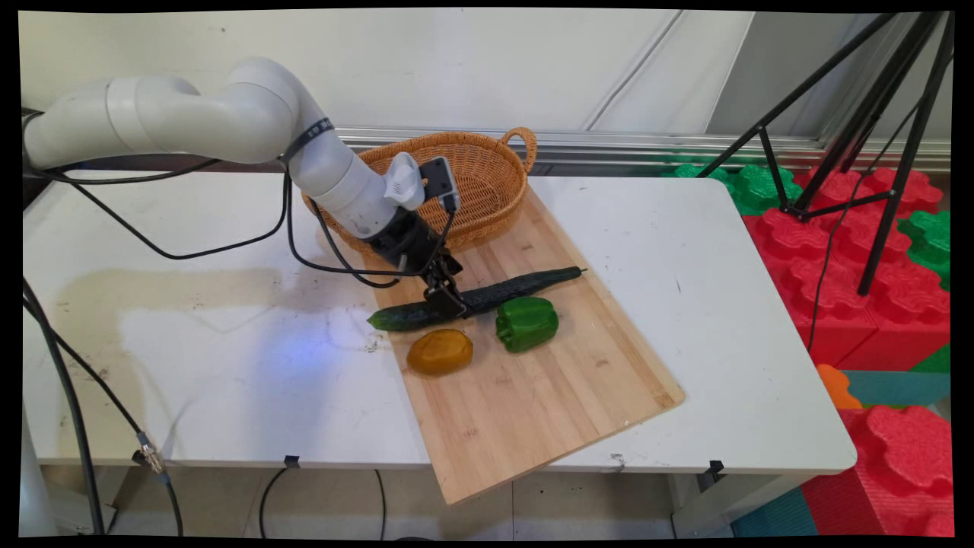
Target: Pick up the cucumber from the cutting board, then place the picked object in the vegetable basket
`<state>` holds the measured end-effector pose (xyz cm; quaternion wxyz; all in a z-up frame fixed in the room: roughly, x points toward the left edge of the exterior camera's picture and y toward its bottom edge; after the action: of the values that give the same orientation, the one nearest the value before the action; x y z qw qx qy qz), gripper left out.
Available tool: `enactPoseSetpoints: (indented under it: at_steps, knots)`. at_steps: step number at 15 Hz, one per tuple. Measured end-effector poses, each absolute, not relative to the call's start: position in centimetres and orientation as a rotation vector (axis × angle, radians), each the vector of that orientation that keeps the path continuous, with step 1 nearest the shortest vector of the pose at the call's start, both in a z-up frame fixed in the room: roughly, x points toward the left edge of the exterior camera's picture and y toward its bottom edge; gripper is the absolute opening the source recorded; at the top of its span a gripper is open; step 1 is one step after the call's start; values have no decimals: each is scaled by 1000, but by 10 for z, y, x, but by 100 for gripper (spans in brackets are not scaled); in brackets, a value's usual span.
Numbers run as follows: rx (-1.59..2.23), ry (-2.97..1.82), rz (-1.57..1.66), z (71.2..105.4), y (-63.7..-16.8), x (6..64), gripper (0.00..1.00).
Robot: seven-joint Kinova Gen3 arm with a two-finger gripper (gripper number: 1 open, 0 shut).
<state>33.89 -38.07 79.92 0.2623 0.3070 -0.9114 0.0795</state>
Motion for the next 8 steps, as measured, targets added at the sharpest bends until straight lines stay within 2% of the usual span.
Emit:
enactPoseSetpoints:
  at_steps: [1, 2, 8]
  knots:
    - [834, -2462, 217, 798, -383, 337, 100]
    - [837, -2459, 218, 797, -384, 336, 0]
    - [845, -2450, 215, 793, -386, 332, 0]
